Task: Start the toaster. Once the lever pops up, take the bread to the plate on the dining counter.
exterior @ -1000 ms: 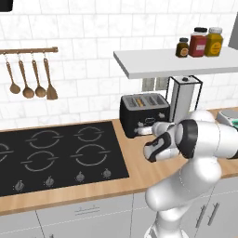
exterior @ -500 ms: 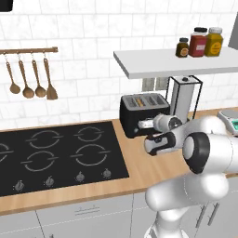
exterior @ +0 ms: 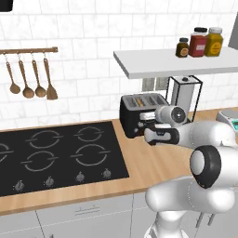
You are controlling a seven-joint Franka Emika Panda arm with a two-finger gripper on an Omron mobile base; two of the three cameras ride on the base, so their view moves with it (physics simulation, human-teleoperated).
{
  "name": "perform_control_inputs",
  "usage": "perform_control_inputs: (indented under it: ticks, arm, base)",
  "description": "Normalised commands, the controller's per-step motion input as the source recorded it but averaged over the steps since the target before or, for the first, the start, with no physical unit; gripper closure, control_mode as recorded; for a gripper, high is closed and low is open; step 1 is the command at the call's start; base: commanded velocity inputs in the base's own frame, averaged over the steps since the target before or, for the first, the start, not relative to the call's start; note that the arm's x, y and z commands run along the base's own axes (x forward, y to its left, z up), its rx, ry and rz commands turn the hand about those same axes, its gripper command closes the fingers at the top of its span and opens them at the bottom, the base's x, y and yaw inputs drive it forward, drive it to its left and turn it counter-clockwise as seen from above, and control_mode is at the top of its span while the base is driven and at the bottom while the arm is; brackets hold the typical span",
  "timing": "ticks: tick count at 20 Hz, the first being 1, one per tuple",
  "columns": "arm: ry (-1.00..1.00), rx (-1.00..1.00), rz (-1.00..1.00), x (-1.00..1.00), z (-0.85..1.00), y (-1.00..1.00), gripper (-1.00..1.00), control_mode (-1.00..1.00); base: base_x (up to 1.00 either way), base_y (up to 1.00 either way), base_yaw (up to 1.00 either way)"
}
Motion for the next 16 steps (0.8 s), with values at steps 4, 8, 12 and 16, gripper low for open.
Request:
perform_control_inputs:
  ticks: [4, 8, 12, 16]
  arm:
    - [-0.1, 0.0, 0.0, 0.0, 0.13, 0.11, -1.0, -1.0]
    - [-0.13, 0.0, 0.0, 0.0, 0.15, 0.13, -1.0, -1.0]
    - [-0.08, 0.0, 0.0, 0.0, 0.11, 0.17, -1.0, -1.0]
    - [0.0, 0.0, 0.0, 0.06, 0.07, 0.14, -1.0, -1.0]
  base:
    - [0.0, 0.0, 0.0]
    - [0.0, 0.0, 0.0]
    - [0.0, 0.0, 0.0]
    - [0.0, 0.0, 0.0]
